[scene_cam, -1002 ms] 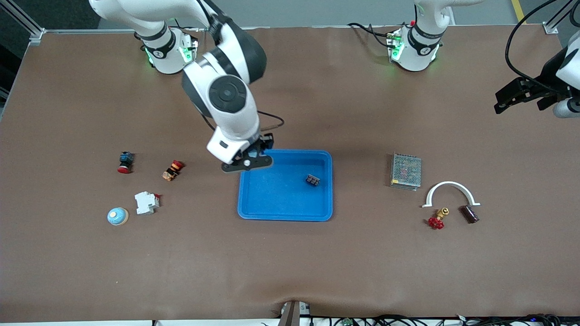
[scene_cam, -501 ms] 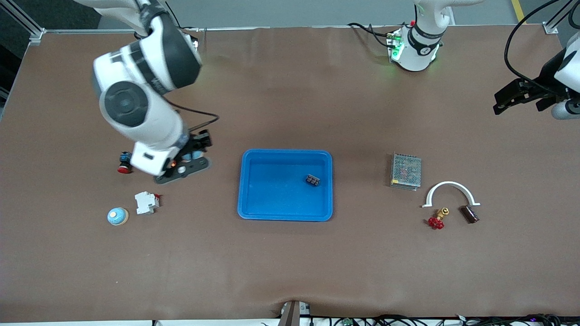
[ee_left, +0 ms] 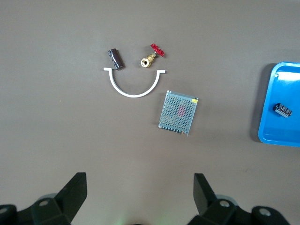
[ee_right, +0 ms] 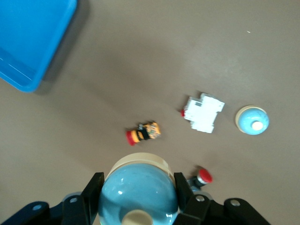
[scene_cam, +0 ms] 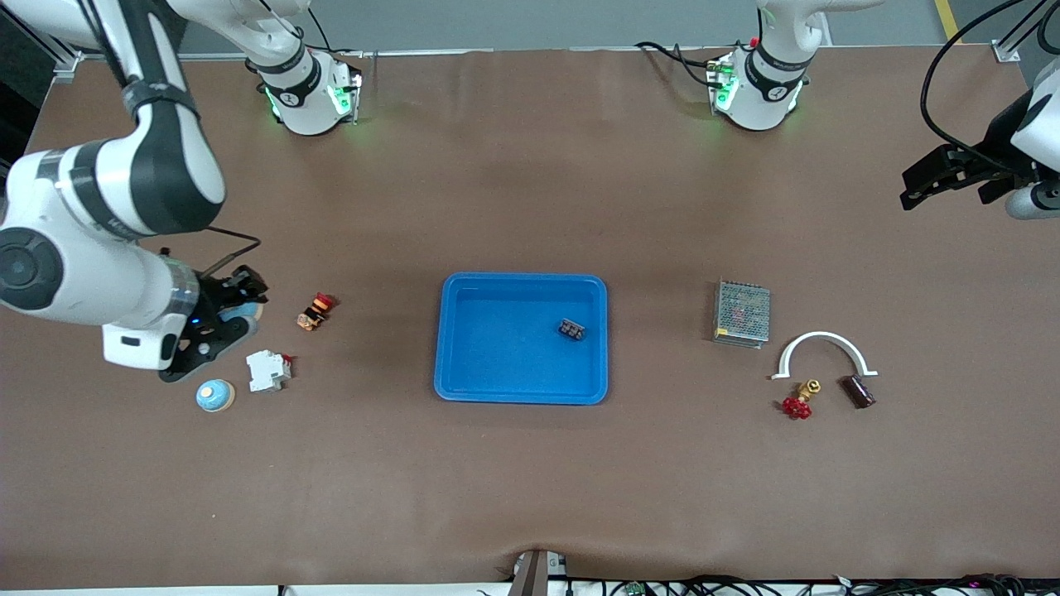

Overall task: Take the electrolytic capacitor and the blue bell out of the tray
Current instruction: 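Carry the bell toward the white breaker with the right gripper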

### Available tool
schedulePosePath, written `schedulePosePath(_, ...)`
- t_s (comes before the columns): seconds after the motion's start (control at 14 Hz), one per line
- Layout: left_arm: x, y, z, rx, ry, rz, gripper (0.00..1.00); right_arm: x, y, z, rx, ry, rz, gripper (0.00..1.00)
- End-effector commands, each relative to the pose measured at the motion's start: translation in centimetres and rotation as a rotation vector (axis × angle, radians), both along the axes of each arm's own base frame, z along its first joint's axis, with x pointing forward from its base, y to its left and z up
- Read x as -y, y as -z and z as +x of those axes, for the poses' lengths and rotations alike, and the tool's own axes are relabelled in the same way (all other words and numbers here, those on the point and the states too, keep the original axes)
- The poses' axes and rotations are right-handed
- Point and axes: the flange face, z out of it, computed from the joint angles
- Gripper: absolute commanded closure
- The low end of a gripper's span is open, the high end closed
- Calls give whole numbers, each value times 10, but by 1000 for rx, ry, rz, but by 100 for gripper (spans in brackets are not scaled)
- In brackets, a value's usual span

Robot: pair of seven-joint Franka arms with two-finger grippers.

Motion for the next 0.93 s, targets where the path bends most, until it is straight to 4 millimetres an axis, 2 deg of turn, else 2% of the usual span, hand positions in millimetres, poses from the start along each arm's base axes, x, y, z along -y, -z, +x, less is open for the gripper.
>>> schedulePosePath(0.0, 1, -2, -2, 6, -6, 11, 0, 29, 25, -9, -5, -52, 40, 64)
schedulePosePath(0.21, 1, 1, -1, 3, -5, 14, 0, 61, 61, -22, 30, -85, 53, 64)
schedulePosePath(0.36, 1, 2, -1, 0, -5, 16, 0, 74, 86, -41, 68, -100, 56, 64)
schedulePosePath(0.5, 1, 3, -2, -2, -5, 16, 0, 77, 106, -61, 101, -101, 49, 64)
schedulePosePath(0.86, 0, 6, -1, -9, -7, 20, 0, 78, 162, -90, 169, -125, 50, 64)
